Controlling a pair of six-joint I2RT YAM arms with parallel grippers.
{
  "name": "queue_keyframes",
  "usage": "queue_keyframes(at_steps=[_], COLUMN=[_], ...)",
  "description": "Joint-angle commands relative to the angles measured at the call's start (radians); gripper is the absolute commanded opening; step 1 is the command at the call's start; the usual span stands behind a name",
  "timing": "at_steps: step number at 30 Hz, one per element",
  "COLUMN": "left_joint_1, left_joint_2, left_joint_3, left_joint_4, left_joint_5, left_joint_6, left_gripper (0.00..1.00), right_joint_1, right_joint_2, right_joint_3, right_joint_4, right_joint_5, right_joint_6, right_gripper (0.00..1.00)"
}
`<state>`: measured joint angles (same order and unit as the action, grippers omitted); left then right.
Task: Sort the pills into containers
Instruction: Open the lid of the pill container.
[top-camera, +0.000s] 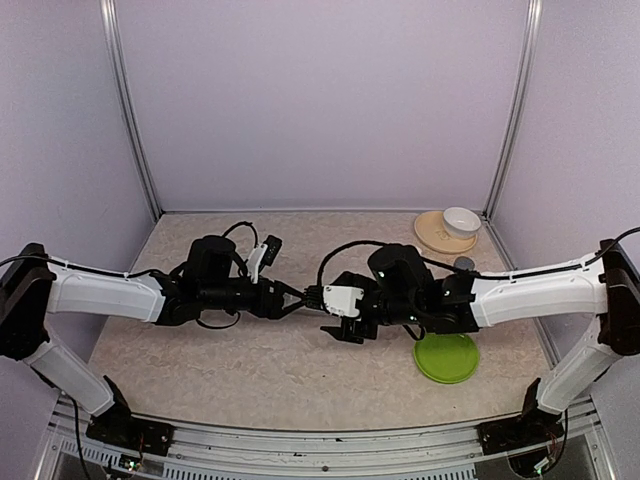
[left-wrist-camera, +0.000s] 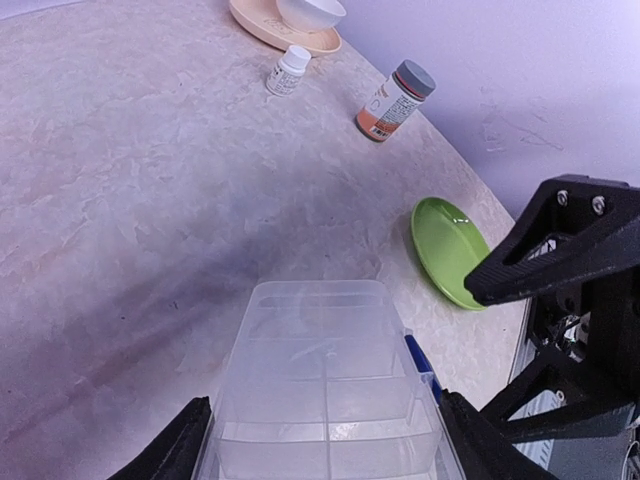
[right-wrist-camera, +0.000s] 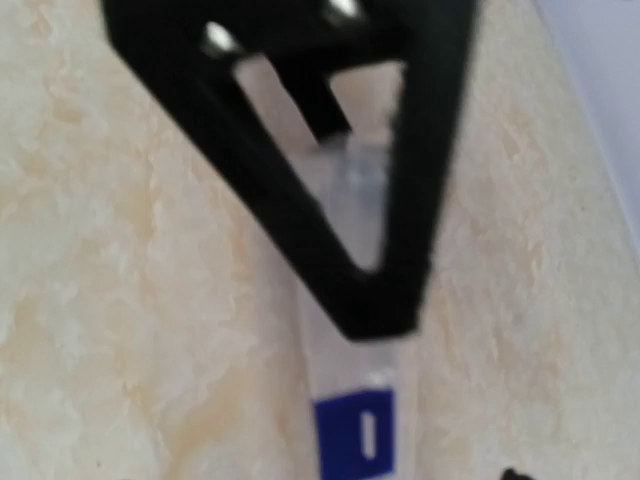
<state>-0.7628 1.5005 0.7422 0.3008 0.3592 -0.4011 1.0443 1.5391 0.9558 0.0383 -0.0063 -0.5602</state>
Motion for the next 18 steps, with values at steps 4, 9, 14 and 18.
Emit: queue_keyframes(at_steps=[4, 9, 14, 18], left_joint_1=[0.002, 0.002, 0.003, 0.003], left_joint_2=[-0.015, -0.018, -0.018, -0.012], left_joint_3=[-0.012, -0.012, -0.01, -0.007], left_joint_4=[0.051, 0.052, 0.05, 0.052], left_joint_5=[0.015, 0.02, 0.02, 0.025], left_joint_6=[-0.025, -0.027, -0.025, -0.026], left_gripper=[0.68, 0.68, 0.68, 0.68], right_joint_1=[0.068, 0.083, 0.085, 0.085], right_joint_2=[0.051, 0.085, 0.087, 0.087], right_joint_3=[-0.026, -0.023, -0.032, -0.041], right_joint_4=[0.212, 0.248, 0.253, 0.259], right_joint_5=[0.193, 0.256, 0.264, 0.296], right_joint_6=[-0.008, -0.024, -0.032, -0.039], right_gripper=[0.6, 0.47, 0.46, 0.44])
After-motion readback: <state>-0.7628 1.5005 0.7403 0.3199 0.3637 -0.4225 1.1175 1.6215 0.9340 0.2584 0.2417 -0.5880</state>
